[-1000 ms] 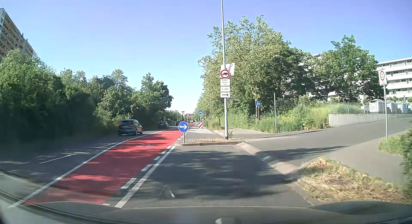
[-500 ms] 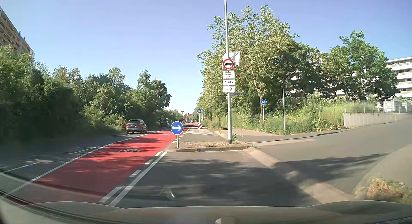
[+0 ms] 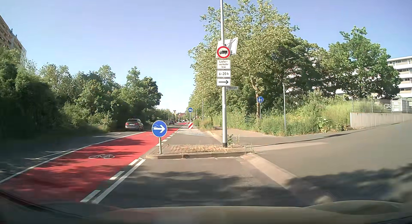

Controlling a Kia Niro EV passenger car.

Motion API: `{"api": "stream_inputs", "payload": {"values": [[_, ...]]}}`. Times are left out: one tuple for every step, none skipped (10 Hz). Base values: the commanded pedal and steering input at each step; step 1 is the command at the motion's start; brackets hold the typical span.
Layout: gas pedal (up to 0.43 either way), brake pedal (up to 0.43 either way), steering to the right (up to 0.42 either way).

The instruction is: Follow the waypoints while adhering to traffic rules and regulations

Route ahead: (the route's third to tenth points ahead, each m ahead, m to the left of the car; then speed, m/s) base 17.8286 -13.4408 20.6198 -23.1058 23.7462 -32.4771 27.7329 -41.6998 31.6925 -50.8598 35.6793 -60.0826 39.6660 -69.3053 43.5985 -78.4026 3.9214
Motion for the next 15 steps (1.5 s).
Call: {"api": "stream_inputs", "payload": {"values": [[0.000,0.311,0.169],[0.000,0.311,0.195],[0.000,0.311,0.218],[0.000,0.311,0.244],[0.000,0.311,0.263],[0.000,0.305,0.281],[0.000,0.287,0.302],[0.000,0.213,0.323],[0.000,0.073,0.341],[0.000,0.000,0.363],[0.000,0.000,0.387],[0.000,0.000,0.414],[0.000,0.000,0.449],[0.000,0.000,0.488],[0.000,0.000,0.520]]}}
